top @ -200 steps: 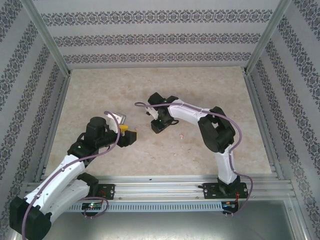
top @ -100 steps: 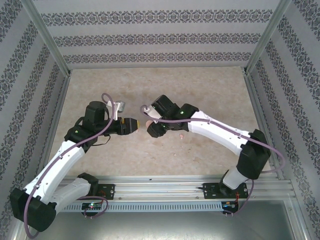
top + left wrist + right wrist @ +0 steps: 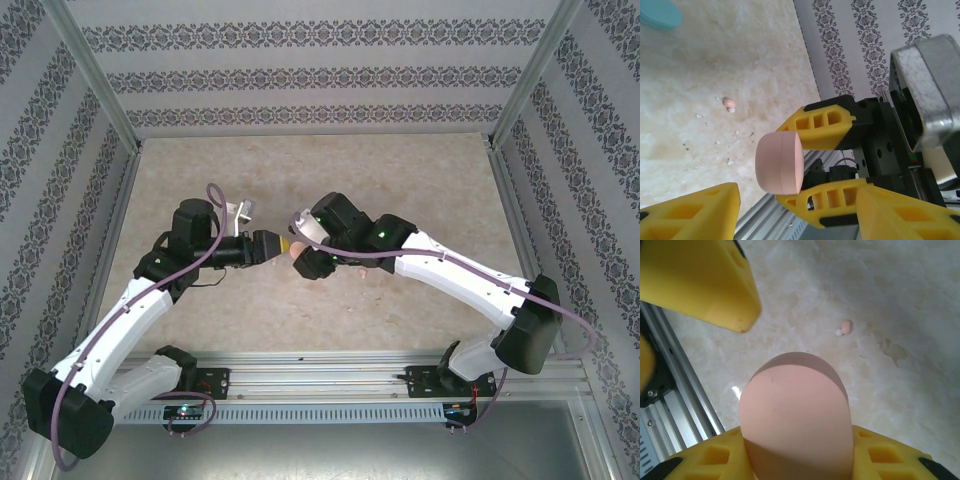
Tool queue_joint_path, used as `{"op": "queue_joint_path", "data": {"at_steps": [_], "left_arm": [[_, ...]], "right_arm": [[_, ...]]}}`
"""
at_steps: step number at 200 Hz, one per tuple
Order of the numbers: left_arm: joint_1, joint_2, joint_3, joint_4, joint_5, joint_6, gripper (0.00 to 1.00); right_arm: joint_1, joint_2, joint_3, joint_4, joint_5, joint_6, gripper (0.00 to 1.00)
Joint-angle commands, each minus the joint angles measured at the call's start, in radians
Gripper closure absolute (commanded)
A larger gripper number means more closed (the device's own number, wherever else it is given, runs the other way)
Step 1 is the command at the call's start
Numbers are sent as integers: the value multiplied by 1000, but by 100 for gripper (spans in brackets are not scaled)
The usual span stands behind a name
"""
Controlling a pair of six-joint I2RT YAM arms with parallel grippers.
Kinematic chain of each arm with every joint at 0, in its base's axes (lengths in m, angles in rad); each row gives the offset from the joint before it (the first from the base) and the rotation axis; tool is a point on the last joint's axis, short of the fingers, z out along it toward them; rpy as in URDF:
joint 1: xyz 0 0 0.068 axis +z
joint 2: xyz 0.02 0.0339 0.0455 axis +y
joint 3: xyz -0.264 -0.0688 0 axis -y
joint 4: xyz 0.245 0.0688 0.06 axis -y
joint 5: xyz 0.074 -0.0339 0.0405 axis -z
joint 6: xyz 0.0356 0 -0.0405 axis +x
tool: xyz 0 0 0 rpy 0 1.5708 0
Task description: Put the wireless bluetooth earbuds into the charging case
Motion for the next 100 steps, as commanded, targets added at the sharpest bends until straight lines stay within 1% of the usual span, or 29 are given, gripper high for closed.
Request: {"op": "queue_joint_path", "data": {"at_steps": [1, 39, 83, 100], "left_arm": [[-15, 12, -19, 88, 40, -57, 41], [-29, 37, -28, 105, 44, -64, 42], [-38, 50, -59, 176, 72, -117, 47], [-40, 56, -62, 178, 83, -123, 51]], "right_arm": [[16, -14, 25, 1, -23, 3, 75], [27, -17, 41, -3, -31, 5, 75], [28, -29, 44, 0, -38, 10, 75], [29, -33, 42, 0, -40, 11, 75]]}}
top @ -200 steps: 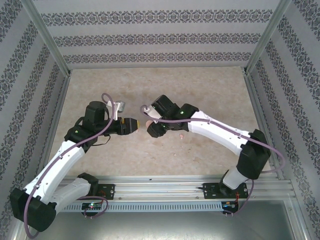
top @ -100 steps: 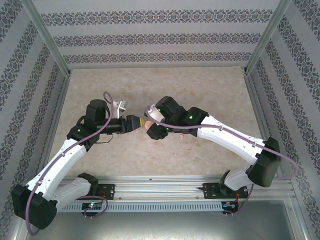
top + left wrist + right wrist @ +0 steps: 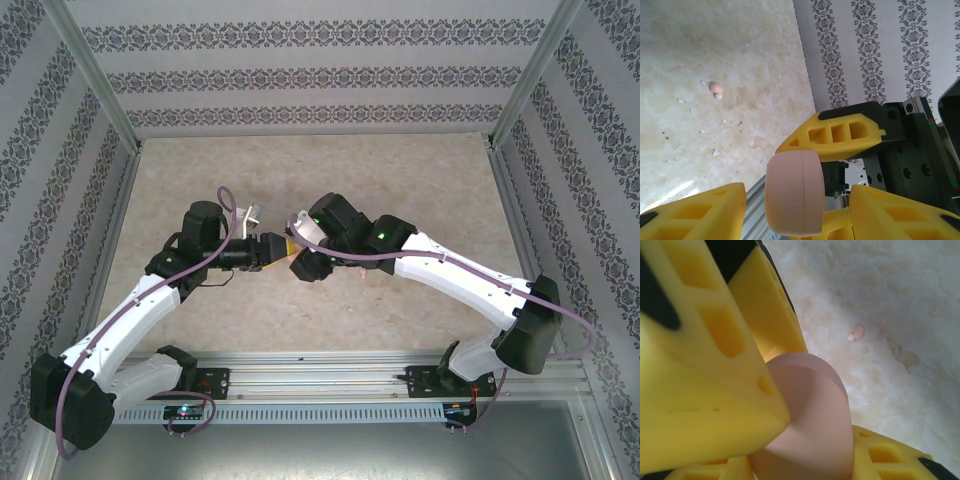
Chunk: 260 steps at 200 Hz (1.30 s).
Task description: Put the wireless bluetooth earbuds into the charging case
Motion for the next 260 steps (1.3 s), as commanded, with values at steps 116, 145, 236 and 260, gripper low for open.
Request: {"op": "queue_joint_path", "data": {"at_steps": [116, 145, 236, 260], "left_arm": [[-12, 2, -42, 154, 29, -104, 82], [-12, -10, -47, 175, 2, -118, 84], [3, -85, -88, 280, -140, -209, 86], [3, -98, -96, 341, -161, -262, 86]], "right_arm": [[7, -63, 14, 7, -21, 25, 69], [-3, -93, -2, 20, -19, 52, 54], [-144, -254, -91, 172, -80, 515, 40], [-177, -279, -177, 307, -128, 705, 40]]}}
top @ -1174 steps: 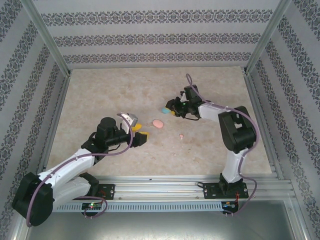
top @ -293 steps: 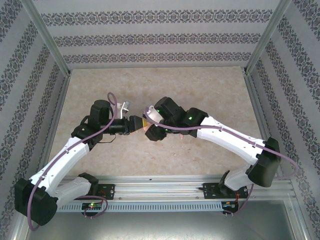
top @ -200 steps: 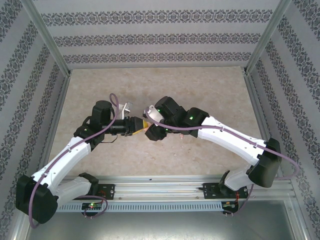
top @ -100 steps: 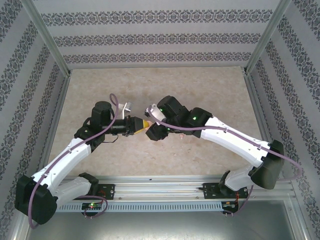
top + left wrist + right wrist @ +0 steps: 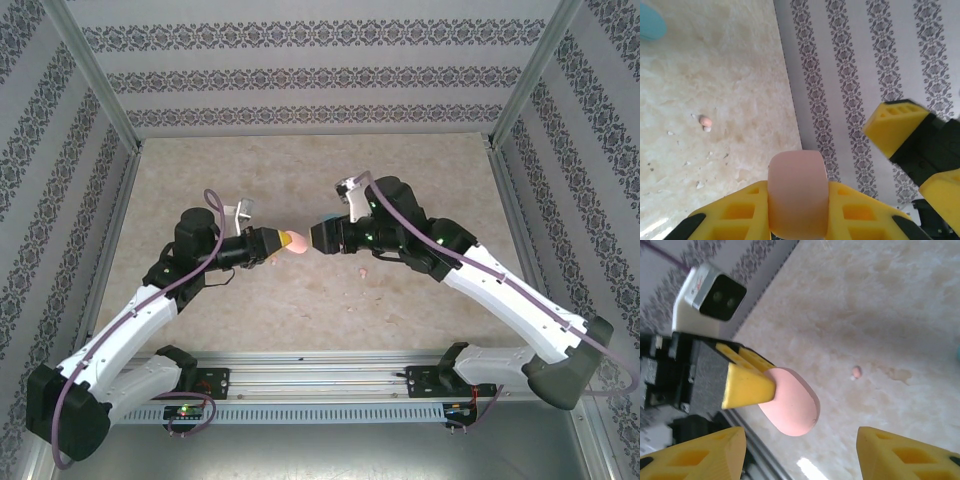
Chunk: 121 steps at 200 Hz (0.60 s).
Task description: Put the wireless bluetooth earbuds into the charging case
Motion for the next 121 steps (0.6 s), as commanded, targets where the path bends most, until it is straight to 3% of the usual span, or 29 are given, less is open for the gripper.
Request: {"op": "queue_joint_path", "data": {"at_steps": [1, 34, 121], "left_arm": [[7, -28, -13, 123, -40, -77, 86], [7, -40, -15, 171, -46, -127, 86], [7, -48, -25, 296, -51, -241, 87]], "right_arm": [[-27, -21, -78, 150, -71, 250, 40], [-41, -6, -157, 332, -142, 411, 39], [-43, 62, -195, 518, -236, 554, 42]]}}
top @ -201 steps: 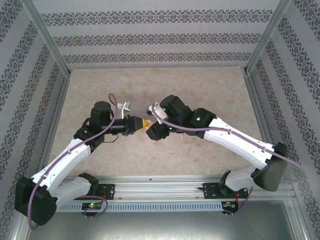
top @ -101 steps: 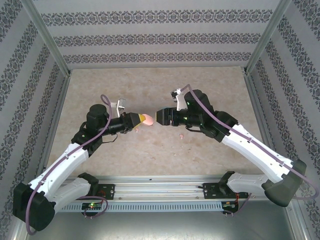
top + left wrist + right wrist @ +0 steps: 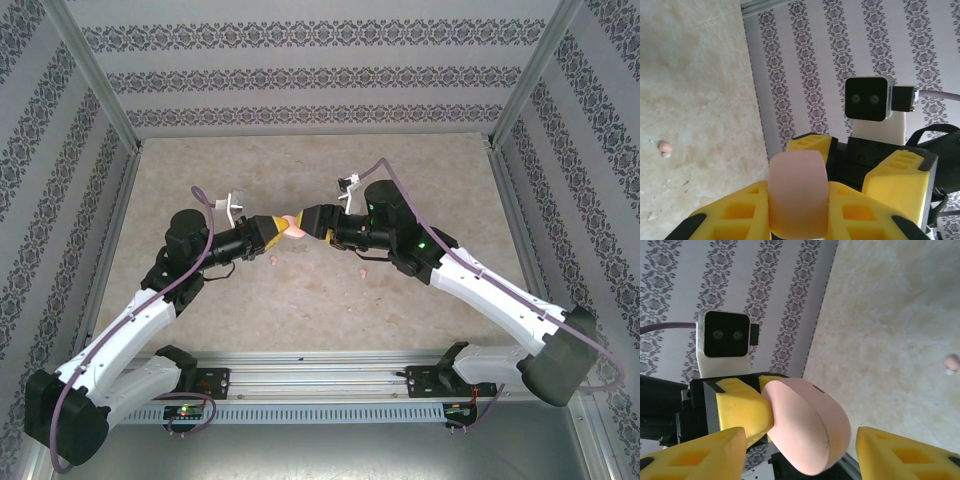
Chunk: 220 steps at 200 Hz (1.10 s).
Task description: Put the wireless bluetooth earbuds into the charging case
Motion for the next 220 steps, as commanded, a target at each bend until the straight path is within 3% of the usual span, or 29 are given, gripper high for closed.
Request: {"op": "queue_joint_path", "data": {"at_steps": [1, 39, 158, 206, 220], "left_arm": [[6, -21, -8, 112, -5, -54, 87], [8, -24, -4, 131, -5, -76, 87], [9, -37, -54, 189, -41, -104, 86], [9, -88, -67, 199, -68, 67, 57], [9, -116, -74, 186, -77, 152, 53]], "right_arm": [[-3, 20, -26, 96, -45, 65, 42], [-5, 26, -46, 119, -39, 89, 43], [-14, 64, -101, 373, -116, 281, 80], [-45, 29, -123, 371, -119, 314, 83], [-63, 14, -126, 357, -134, 318, 83]]}}
